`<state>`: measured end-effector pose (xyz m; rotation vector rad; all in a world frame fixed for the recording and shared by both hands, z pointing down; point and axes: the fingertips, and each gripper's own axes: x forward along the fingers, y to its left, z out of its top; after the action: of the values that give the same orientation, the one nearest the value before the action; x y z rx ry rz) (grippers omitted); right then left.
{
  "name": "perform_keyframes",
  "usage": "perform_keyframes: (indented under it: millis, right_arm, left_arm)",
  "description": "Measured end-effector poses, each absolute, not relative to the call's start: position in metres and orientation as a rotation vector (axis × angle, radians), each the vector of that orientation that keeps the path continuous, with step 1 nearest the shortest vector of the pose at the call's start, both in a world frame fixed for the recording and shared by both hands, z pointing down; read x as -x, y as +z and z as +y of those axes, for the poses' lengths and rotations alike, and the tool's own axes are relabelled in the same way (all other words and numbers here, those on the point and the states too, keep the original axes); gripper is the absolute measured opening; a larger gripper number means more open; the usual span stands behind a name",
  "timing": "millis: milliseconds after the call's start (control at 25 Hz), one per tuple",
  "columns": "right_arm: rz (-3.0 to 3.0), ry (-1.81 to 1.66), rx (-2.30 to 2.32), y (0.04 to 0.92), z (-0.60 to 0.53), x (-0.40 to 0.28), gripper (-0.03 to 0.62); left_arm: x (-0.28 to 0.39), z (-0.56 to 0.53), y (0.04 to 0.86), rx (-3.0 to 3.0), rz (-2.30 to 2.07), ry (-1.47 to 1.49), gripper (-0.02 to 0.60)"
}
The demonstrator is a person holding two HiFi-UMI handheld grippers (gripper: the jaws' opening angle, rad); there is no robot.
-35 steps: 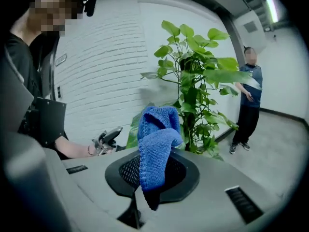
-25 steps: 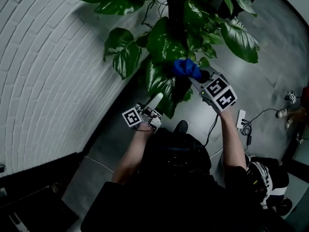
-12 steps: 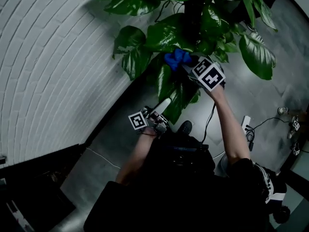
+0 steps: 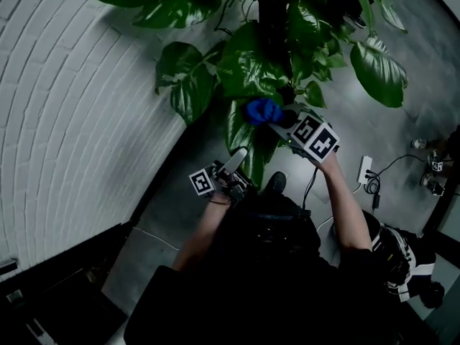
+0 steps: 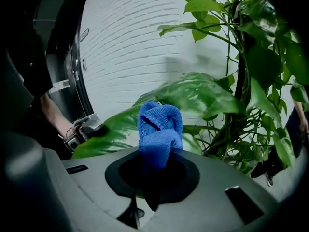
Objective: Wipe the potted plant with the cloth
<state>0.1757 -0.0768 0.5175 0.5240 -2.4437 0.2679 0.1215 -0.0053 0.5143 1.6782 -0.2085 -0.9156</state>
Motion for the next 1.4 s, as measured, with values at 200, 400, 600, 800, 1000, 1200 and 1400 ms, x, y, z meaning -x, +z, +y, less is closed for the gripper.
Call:
perform_keyframes:
  millis: [200, 400, 600, 800, 1000, 1200, 1400]
  right_arm:
    - [-2.476, 0.300, -0.471, 0.528, -0.034, -0.174, 0.054]
    - [-2.475, 0.317, -0.379, 0.538, 0.011, -0.183, 0.054]
    - [-2.612, 0.385, -0.543, 0.498, -0.001, -0.217, 0.054]
    - [-2.662, 0.315, -0.765, 0.472, -0.042, -0.236, 0.054]
    - [-2.634, 0.343, -0.606, 0.515, -0.018, -0.208, 0.054]
    - [-2.654, 0.366, -0.442, 0.543, 0.033, -0.193, 0.054]
    - [-2.635, 0.329, -0.348, 0.565, 0.073, -0.198, 0.054]
  left_arm:
    - [-0.122, -0.005, 0.512, -1.663, -0.206, -0.925, 0.175]
    - [-0.123, -0.006, 0.510, -1.658, -0.223, -0.933, 0.173]
    - [-0.121, -0.005, 0.509, -1.640, -0.246, -0.954, 0.170]
    - [-0.127, -0.002, 0.507, -1.636, -0.248, -0.963, 0.163]
    - [-0.129, 0.000, 0.507, -1.611, -0.262, -0.986, 0.163]
    - [-0.125, 0.000, 0.510, -1.569, -0.280, -1.025, 0.160]
    - [-0.124, -0.001, 0.510, -1.555, -0.291, -1.048, 0.155]
